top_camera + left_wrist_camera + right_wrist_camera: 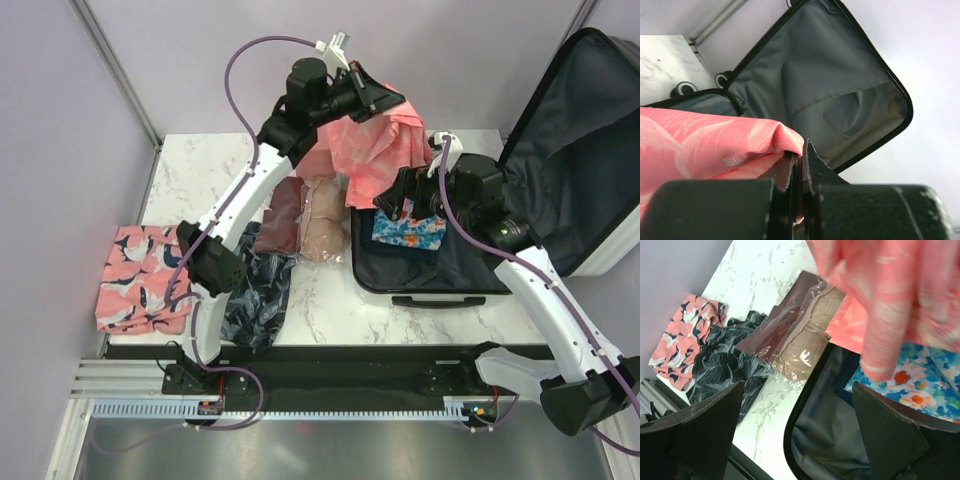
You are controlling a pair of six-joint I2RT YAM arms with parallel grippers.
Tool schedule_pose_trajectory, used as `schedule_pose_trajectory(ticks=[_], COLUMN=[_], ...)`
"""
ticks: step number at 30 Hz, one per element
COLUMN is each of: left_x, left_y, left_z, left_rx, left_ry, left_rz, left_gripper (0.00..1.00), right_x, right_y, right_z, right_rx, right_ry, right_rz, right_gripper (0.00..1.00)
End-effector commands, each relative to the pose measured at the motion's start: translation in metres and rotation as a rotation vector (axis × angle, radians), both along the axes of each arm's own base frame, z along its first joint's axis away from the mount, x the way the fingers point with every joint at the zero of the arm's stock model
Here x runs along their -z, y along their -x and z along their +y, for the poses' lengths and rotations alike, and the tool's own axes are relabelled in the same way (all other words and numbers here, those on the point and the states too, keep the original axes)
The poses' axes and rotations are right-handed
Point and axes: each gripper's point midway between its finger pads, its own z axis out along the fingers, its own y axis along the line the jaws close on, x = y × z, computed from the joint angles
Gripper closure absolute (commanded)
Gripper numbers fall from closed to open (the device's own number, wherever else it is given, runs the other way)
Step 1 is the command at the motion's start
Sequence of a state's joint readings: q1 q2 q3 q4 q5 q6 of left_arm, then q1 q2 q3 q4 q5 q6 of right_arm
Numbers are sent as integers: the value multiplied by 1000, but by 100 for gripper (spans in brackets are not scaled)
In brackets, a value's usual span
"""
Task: Pack the luggage
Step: Place the clothes in the luggage.
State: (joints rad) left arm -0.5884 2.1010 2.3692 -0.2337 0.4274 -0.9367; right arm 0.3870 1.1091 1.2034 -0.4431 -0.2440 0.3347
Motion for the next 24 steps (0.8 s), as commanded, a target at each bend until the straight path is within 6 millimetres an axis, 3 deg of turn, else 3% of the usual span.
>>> schedule_pose_trajectory(ticks=[1, 7, 12, 21, 24], left_x=[-66, -83, -72, -72, -70], left_y=[10, 19, 16, 28, 31], left_z=[-8, -25, -37, -48, -51], left_rx=[-17, -16, 16, 50, 58], left_ry=[176, 248, 275, 286, 284], left_rz=[-136, -193, -150, -134, -128], left_gripper=[98, 98, 98, 98, 98], right_x=[7, 6, 19, -6, -22], right_y=[5, -20, -38, -76, -84], right_z=[7, -8, -1, 16, 22], right_rx=[-65, 56, 79, 117, 115], right_ry=[4, 63, 32, -116, -188], right_rz=[-2, -50, -31, -158, -219], right_gripper=[2, 2, 2, 2, 2])
